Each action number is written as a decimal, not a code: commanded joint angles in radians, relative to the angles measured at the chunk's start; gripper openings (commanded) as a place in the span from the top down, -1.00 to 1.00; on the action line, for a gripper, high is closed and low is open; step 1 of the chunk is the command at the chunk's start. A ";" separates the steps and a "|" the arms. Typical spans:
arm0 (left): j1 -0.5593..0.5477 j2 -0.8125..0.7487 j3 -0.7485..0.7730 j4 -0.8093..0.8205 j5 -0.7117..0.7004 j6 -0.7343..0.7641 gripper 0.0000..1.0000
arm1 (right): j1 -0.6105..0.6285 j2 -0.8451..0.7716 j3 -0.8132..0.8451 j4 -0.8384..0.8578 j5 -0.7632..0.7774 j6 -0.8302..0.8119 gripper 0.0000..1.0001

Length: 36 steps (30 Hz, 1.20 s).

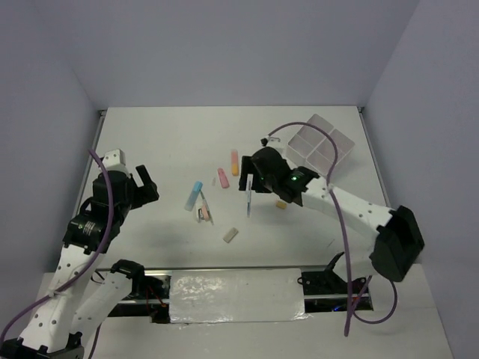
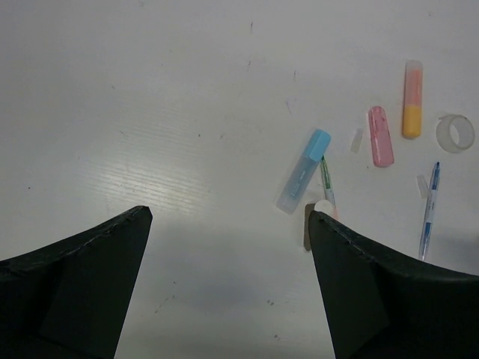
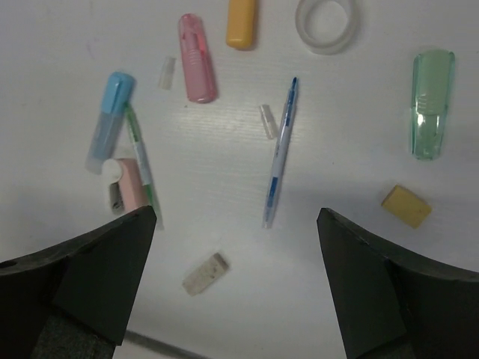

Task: Sort the stationery into containers
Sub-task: Pick up the pen from the center of the board.

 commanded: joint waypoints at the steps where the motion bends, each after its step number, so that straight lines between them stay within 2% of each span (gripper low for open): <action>1: -0.001 -0.003 0.012 0.048 0.033 0.027 -0.99 | 0.021 0.146 0.112 -0.086 0.186 -0.006 -0.92; 4: -0.001 0.002 0.011 0.053 0.048 0.033 -0.99 | 0.023 0.253 0.152 -0.106 0.200 0.001 -0.68; 5: -0.001 0.005 0.011 0.053 0.048 0.033 -0.99 | 0.023 0.270 0.155 -0.088 0.180 0.002 -0.54; 12: -0.001 0.006 0.012 0.057 0.067 0.040 -0.99 | 0.028 0.393 0.167 -0.068 0.128 0.001 -0.28; 18: -0.001 0.008 0.011 0.060 0.076 0.043 -0.99 | 0.048 0.427 0.131 -0.031 0.111 0.007 -0.21; 26: -0.001 0.013 0.011 0.062 0.079 0.045 -0.99 | 0.044 0.517 0.178 -0.043 0.110 -0.018 -0.06; 36: -0.001 0.019 0.011 0.060 0.082 0.047 -0.99 | 0.028 0.545 0.163 -0.022 0.093 -0.015 0.07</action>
